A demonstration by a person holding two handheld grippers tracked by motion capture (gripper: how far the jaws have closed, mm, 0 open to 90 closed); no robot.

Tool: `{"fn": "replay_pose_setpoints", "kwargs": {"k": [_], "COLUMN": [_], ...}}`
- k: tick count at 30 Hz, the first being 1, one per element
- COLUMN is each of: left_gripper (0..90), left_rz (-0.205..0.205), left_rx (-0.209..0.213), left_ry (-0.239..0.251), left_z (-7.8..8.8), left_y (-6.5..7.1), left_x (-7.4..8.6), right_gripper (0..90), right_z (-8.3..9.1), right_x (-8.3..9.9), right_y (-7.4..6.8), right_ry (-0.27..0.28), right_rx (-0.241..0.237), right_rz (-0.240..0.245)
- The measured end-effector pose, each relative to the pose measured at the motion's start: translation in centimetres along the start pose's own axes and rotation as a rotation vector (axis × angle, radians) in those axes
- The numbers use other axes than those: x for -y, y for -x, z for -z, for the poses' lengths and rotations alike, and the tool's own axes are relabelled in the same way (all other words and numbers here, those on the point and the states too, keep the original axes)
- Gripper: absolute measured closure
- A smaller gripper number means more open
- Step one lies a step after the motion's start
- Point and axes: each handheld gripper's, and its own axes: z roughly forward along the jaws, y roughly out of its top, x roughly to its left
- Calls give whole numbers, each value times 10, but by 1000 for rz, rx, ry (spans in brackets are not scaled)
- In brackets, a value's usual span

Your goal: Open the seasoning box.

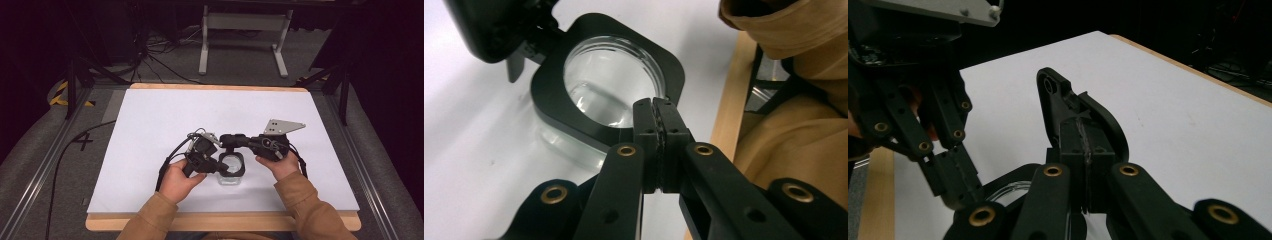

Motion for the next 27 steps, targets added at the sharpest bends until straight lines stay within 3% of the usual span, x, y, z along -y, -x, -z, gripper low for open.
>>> {"fn": "replay_pose_setpoints", "kwargs": {"k": [6, 13, 24, 27], "left_gripper": [895, 896, 895, 828], "left_rz": [-3, -10, -7, -1], "left_rx": [0, -6, -6, -4], "left_ry": [1, -3, -6, 11], "left_z": [0, 1, 1, 3], "left_y": [-1, 0, 0, -1], "left_x": [0, 1, 0, -1], "right_gripper": [895, 895, 894, 894], "right_z": [-2, -4, -3, 3], "right_x": [0, 2, 2, 1], "right_y": [4, 11, 9, 9], "right_ry": [10, 17, 26, 38], "right_rx": [13, 65, 74, 75], "right_rz": [-8, -13, -15, -14]}}
